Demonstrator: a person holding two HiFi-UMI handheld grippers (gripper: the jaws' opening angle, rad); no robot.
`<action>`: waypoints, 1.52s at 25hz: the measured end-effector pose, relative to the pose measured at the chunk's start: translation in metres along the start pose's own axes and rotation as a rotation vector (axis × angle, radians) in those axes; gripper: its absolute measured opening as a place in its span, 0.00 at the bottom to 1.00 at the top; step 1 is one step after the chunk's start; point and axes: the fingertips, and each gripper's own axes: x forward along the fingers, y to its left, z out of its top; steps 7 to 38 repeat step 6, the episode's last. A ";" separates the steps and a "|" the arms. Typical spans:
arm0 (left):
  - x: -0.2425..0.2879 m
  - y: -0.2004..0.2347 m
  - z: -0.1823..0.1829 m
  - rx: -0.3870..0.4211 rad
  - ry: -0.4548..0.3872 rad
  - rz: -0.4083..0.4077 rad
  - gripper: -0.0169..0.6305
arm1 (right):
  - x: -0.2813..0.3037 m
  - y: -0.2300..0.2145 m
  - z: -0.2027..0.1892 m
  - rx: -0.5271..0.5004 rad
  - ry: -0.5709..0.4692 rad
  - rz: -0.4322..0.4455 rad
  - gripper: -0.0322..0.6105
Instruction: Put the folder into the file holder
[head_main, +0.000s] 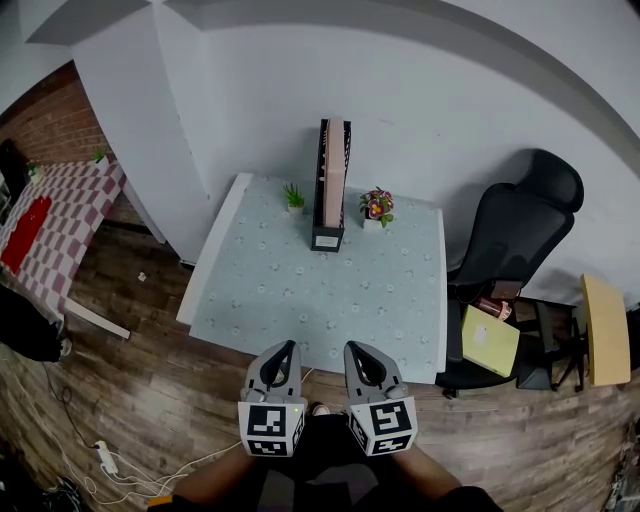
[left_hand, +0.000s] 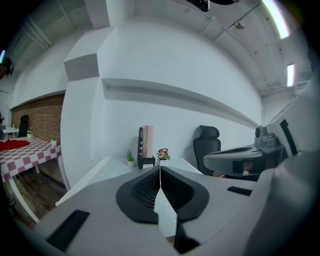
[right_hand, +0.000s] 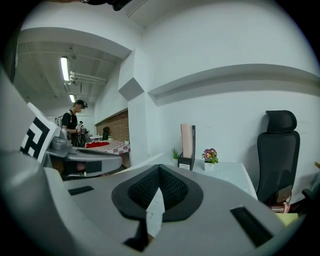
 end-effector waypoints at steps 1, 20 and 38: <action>0.000 -0.001 0.000 0.000 -0.003 -0.001 0.05 | 0.000 -0.001 0.000 -0.002 0.001 -0.002 0.07; 0.003 0.000 0.001 -0.005 -0.012 -0.007 0.05 | 0.002 -0.001 -0.002 -0.010 0.009 -0.005 0.07; 0.003 0.000 0.001 -0.005 -0.012 -0.007 0.05 | 0.002 -0.001 -0.002 -0.010 0.009 -0.005 0.07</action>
